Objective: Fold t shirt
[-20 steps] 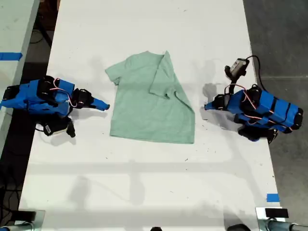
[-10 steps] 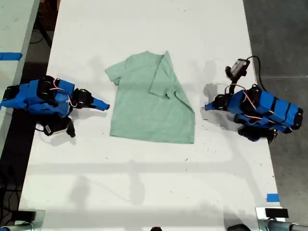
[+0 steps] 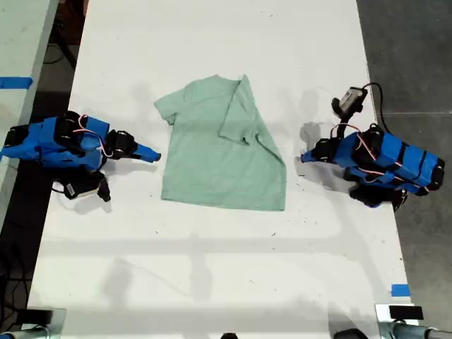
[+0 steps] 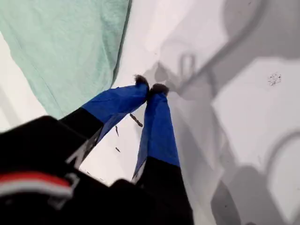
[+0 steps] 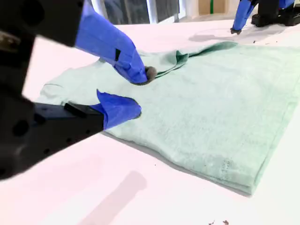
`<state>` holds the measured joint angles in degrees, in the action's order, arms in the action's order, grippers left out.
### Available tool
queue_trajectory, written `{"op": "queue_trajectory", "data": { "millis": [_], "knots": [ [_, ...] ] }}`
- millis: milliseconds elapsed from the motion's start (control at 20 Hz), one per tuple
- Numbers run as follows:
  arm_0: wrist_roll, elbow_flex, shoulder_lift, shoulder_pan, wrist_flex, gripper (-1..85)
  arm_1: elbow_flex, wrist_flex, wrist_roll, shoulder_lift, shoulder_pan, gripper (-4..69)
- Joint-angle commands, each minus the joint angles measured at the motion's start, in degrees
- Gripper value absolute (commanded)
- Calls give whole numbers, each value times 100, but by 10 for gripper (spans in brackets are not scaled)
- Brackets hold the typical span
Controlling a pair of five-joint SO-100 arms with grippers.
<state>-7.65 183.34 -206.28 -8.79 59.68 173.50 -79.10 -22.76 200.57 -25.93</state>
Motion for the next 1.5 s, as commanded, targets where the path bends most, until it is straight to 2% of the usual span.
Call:
{"op": "queue_trajectory", "data": {
  "millis": [0,1450],
  "knots": [
    [18,44,-26,9,9,76,105,-18,97,70,-70,24],
    [18,53,-26,-123,9,77,105,-62,193,70,-26,23]
  ]
}}
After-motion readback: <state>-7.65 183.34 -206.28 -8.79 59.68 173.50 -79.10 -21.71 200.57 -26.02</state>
